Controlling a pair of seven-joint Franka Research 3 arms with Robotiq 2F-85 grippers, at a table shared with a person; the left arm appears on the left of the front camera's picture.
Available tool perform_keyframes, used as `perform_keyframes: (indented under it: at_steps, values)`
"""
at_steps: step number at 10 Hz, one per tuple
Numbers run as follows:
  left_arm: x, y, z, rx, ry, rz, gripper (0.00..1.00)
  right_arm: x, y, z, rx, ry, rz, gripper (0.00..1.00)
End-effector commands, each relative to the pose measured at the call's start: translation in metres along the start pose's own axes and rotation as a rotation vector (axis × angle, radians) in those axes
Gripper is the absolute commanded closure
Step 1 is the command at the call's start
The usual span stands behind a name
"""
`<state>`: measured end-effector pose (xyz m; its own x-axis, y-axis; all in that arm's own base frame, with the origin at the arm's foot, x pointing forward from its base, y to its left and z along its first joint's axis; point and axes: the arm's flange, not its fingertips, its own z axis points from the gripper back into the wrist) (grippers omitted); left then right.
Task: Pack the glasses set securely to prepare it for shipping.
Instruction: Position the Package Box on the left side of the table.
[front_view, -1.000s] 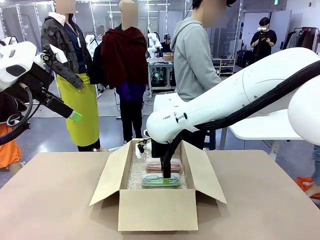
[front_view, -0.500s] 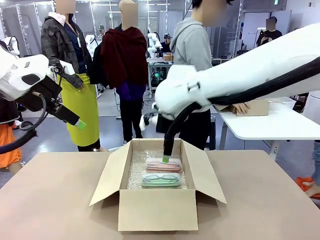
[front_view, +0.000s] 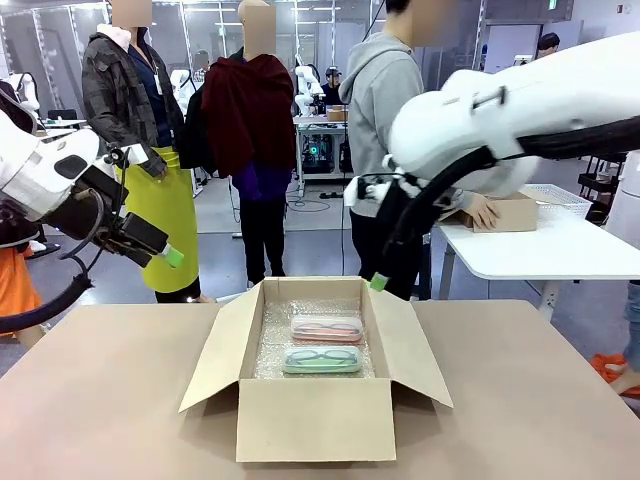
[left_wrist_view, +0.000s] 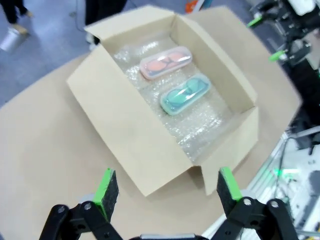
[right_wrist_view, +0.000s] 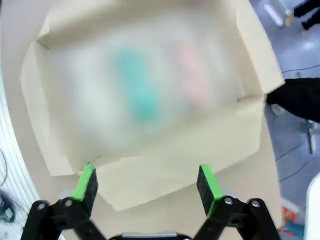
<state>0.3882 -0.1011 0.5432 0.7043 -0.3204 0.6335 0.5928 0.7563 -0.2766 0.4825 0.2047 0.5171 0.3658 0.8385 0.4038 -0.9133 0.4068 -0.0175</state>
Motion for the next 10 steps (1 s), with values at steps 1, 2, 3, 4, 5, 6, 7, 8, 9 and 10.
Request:
perform_keyframes:
  at_steps: [1,2,3,4,5,6,7,8,9,10]
  values:
    - [-0.008,0.015,-0.014,-0.073,-0.040,0.025,0.00,-0.047,0.037,0.011,-0.073,-0.093,-0.068,0.00]
    - [-0.012,0.023,-0.022,-0.109,-0.059,0.053,0.00,-0.066,0.049,0.022,-0.103,-0.135,-0.123,0.00]
    - [-0.016,0.031,-0.029,-0.159,-0.058,0.096,0.00,-0.082,0.060,0.035,-0.145,-0.182,-0.191,0.00]
    - [-0.021,0.035,-0.035,-0.169,-0.048,0.111,0.00,-0.100,0.068,0.049,-0.199,-0.176,-0.246,0.00]
    - [-0.024,0.035,-0.039,-0.173,-0.041,0.105,0.00,-0.119,0.071,0.062,-0.225,-0.181,-0.302,0.00]
    - [-0.027,0.036,-0.043,-0.176,-0.038,0.106,0.00,-0.134,0.074,0.075,-0.266,-0.192,-0.345,0.00]
    - [-0.028,0.038,-0.044,-0.187,-0.031,0.116,0.00,-0.137,0.078,0.083,-0.293,-0.201,-0.354,0.00]
    - [-0.027,0.035,-0.040,-0.171,-0.038,0.085,0.00,-0.131,0.077,0.081,-0.285,-0.215,-0.335,0.00]
    - [-0.027,0.035,-0.043,-0.161,-0.033,0.132,0.00,-0.140,0.068,0.080,-0.250,-0.208,-0.318,0.00]
    - [-0.027,0.035,-0.043,-0.161,-0.033,0.132,0.00,-0.140,0.068,0.080,-0.250,-0.208,-0.318,0.00]
